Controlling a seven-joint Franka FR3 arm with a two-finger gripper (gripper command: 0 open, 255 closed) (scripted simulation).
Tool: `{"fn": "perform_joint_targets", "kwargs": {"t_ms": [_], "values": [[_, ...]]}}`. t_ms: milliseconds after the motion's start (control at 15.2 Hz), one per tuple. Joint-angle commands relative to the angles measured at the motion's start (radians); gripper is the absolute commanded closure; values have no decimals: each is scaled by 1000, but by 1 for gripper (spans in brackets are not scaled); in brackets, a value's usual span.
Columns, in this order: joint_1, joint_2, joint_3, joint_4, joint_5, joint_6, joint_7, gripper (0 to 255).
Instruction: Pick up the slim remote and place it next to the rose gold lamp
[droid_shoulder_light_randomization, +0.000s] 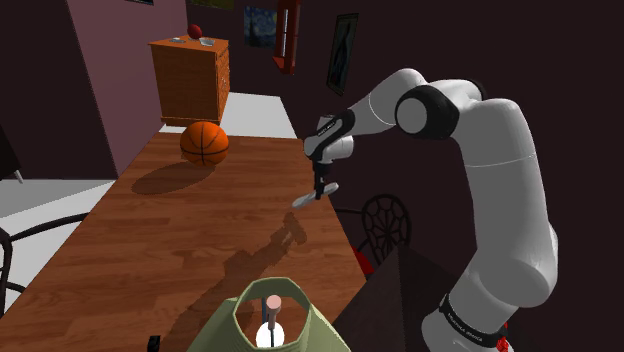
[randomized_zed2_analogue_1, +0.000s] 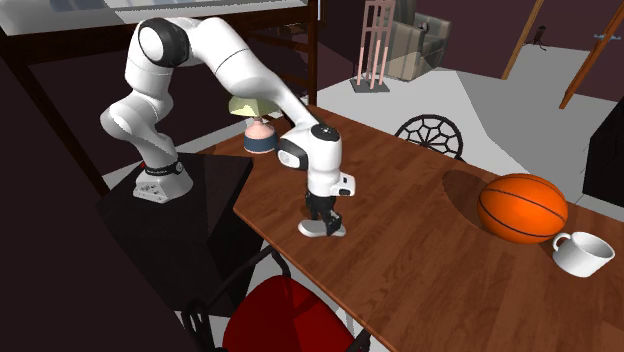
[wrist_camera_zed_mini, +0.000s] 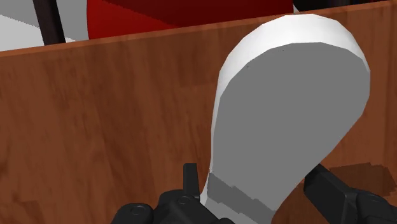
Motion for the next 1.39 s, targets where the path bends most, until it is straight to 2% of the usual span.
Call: {"fn": "perform_joint_targets", "kwargs": {"t_ms": [0, 1320], "values": [[3, -20, -5, -2, -6, -18, 3, 255], [30, -183, -43, 39, -67, -217, 42, 255]]}}
